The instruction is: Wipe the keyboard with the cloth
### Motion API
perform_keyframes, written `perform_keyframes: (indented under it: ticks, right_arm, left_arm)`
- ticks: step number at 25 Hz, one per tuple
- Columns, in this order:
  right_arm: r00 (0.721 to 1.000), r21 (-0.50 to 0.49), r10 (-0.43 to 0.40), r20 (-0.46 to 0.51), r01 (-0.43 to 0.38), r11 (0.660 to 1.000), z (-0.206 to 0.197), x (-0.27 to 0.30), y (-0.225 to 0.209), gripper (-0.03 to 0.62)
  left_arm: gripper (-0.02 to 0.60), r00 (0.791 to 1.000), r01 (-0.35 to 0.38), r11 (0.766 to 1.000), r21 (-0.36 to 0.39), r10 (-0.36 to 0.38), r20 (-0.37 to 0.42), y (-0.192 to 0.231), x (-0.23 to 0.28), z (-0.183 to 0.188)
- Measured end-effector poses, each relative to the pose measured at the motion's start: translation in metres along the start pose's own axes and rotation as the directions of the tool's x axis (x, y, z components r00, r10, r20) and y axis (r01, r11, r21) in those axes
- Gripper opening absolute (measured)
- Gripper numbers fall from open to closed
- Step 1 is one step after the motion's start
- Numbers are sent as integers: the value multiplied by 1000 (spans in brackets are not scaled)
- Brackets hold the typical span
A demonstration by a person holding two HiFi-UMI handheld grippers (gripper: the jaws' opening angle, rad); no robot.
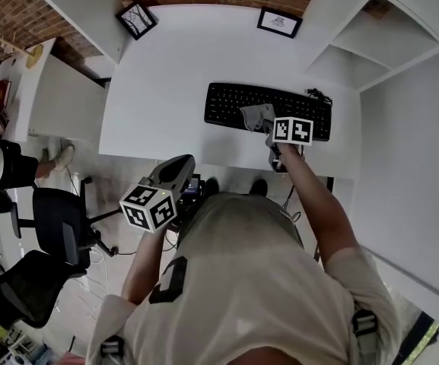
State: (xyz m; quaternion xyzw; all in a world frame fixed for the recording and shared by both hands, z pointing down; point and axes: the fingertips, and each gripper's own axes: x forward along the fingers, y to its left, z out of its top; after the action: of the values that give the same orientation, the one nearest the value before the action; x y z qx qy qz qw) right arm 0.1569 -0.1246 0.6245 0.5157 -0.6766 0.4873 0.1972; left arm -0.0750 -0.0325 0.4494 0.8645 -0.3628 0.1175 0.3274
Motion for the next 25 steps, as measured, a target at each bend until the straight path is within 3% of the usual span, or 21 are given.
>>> perform_keyframes:
  ticks: [8,17,25]
  right_arm:
    - [997,-104,-71,1,71,992,-5,-7,-8,15]
    - [990,-266,-141,28,143,953,-4,-11,-15,15]
    - [977,-304,-203,60,212,929,-4,-30,-46,15]
  left_arm:
    - [5,1000,15,1000,1,-15,1,-4,0,-3]
    - [5,1000,-2,1000,19,2,-16,-7,8,-1]
    - [5,998,42,998,41,-40,-51,-26,27,-4]
